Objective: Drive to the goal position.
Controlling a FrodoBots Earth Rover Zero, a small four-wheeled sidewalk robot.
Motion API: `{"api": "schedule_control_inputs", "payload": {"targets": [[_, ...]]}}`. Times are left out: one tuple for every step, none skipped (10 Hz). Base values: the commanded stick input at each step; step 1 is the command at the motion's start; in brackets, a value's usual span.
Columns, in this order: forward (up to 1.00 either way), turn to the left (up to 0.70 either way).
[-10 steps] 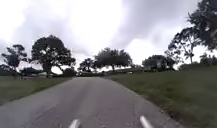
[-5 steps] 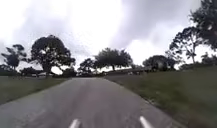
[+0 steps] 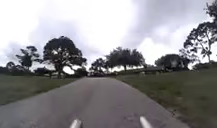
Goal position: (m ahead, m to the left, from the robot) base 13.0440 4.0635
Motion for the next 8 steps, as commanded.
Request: {"api": "schedule_control_inputs", "payload": {"targets": [[0.70,0.00],[0.70,0.00],[0.70,0.00],[0.70,0.00],[0.70,0.00],[0.70,0.00],[0.70,0.00],[0.70,0.00]]}}
